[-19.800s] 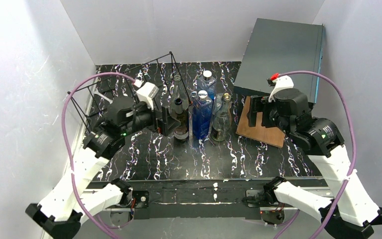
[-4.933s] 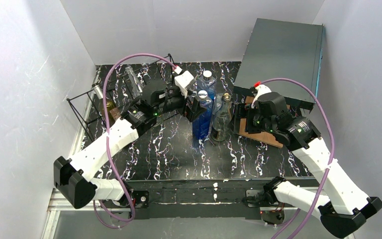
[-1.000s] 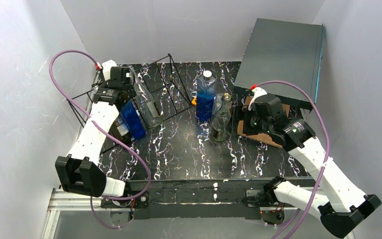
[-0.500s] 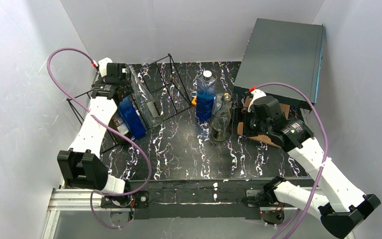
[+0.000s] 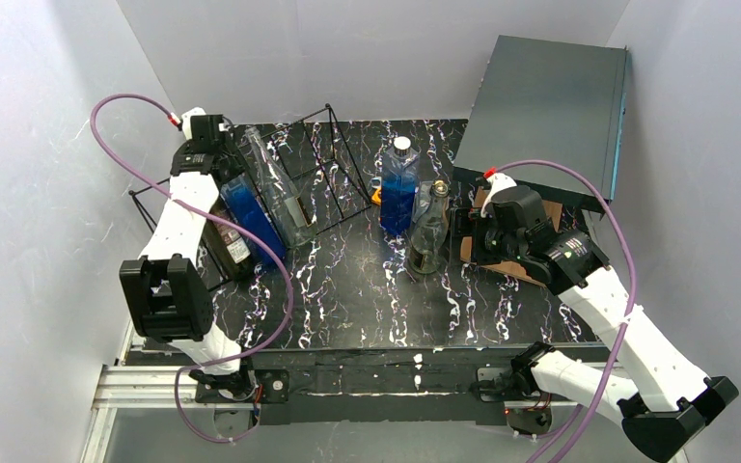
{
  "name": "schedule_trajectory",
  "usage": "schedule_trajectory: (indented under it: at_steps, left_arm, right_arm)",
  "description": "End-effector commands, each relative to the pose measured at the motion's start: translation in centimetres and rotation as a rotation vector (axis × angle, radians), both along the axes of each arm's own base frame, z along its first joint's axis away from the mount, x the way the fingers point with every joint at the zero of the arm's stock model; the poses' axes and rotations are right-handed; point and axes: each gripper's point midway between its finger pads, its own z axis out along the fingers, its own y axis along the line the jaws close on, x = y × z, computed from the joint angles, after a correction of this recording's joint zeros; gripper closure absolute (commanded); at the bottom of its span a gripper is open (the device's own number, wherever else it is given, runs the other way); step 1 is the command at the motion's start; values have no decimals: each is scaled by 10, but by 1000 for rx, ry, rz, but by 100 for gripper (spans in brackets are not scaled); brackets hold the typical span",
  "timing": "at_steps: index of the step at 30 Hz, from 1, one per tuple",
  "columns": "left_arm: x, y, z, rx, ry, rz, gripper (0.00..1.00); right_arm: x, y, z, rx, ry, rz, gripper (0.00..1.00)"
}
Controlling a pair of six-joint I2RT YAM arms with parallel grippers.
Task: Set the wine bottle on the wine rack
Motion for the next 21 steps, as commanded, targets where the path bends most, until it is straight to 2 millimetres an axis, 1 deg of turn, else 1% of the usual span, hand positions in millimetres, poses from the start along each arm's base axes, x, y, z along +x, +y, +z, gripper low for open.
schedule_trajectory:
  at_steps: [1, 5, 9, 15, 21]
  left_arm:
    - [10, -1, -1, -97, -18, -17, 100]
    - [13, 3, -4, -119, -20, -14, 100]
    - [19, 2, -6, -134, -19, -42, 100]
    - [22, 3, -15, -141, 5, -49, 100]
    - [22, 3, -20, -157, 15, -47, 77]
  right_arm:
    - [4, 2, 6, 14, -43, 3, 0]
    - [5, 3, 6, 14, -42, 2, 0]
    - [5, 3, 5, 13, -41, 5, 0]
    - [4, 2, 6, 14, -43, 3, 0]
    - [2, -1, 7, 12, -47, -2, 0]
